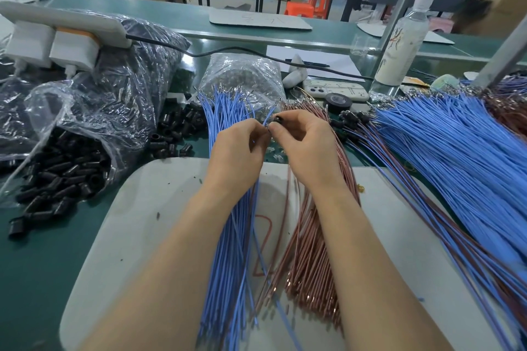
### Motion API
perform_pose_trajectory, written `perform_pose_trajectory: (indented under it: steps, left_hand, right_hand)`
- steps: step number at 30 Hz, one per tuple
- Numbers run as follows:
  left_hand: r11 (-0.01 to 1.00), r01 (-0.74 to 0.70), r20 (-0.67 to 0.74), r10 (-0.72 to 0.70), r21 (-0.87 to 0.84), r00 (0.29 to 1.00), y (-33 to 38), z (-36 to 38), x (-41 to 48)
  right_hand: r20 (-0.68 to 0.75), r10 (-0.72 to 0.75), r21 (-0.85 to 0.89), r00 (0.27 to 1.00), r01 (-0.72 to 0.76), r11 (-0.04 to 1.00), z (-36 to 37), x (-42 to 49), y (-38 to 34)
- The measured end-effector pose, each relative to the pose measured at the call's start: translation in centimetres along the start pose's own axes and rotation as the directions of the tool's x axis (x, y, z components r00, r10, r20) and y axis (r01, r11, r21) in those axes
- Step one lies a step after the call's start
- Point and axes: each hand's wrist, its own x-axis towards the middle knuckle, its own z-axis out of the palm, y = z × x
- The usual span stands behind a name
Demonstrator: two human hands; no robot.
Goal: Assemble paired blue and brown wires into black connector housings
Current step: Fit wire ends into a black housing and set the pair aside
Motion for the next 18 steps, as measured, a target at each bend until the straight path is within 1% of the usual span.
perform_pose_trajectory:
  steps: [7, 15, 18]
  left_hand:
    - [0.999, 0.008, 0.0, -0.008, -0.036, 1.0, -0.09, 0.18, -0.06]
    - [0.999, 0.041, 0.003, -0.041, 0.003, 0.999, -0.16, 0.11, 0.03]
    - [0.998, 0.052, 0.025, -0.052, 0.023, 0.998, -0.15, 0.1, -0.01]
  right_hand:
    - [0.014, 0.01, -0.02, 1.0, -0.009, 1.0, -0.03, 0.01, 0.21]
    - [-0.006, -0.02, -0.049, 1.0, 0.019, 0.999, 0.12, -0.16, -0.2]
    - [-0.005, -0.03, -0.056, 1.0, 0.03, 0.998, 0.08, -0.22, -0.18]
